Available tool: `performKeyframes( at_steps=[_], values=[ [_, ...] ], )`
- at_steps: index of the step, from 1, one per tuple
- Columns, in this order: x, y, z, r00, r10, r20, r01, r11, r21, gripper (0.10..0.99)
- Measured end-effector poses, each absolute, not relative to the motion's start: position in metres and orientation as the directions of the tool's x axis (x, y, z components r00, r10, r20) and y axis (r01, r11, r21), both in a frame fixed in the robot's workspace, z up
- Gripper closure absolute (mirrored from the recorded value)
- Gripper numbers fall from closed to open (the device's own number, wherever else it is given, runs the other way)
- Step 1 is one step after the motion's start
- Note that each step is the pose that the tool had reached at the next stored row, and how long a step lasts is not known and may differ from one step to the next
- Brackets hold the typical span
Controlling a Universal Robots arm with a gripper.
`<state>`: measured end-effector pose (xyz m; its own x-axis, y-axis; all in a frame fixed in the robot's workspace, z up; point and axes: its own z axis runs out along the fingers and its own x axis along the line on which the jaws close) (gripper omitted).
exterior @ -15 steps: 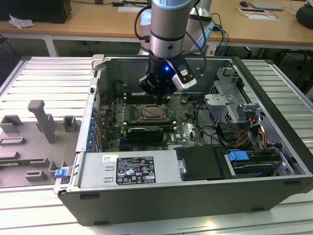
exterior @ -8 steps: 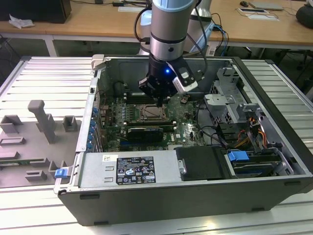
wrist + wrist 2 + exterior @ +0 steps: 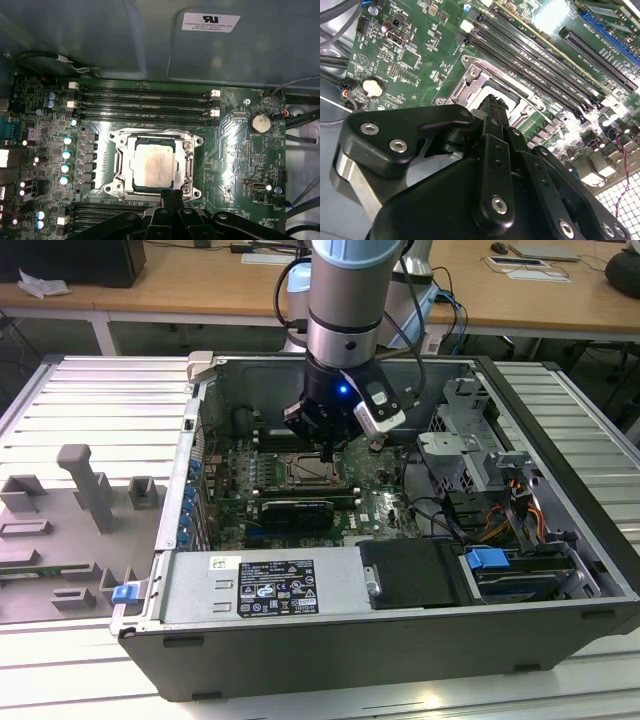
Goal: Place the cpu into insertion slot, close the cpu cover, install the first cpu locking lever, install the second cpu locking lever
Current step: 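Install the second cpu locking lever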
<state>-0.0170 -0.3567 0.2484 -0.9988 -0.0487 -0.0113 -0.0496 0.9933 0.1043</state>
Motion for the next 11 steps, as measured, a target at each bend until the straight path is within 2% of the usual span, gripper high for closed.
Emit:
performKeyframes(
  at_steps=[11],
  values=[
    [-0.0172, -0.3603, 0.2469, -0.999, -0.044, -0.011, -0.045, 0.994, 0.104, 0.980]
  ],
)
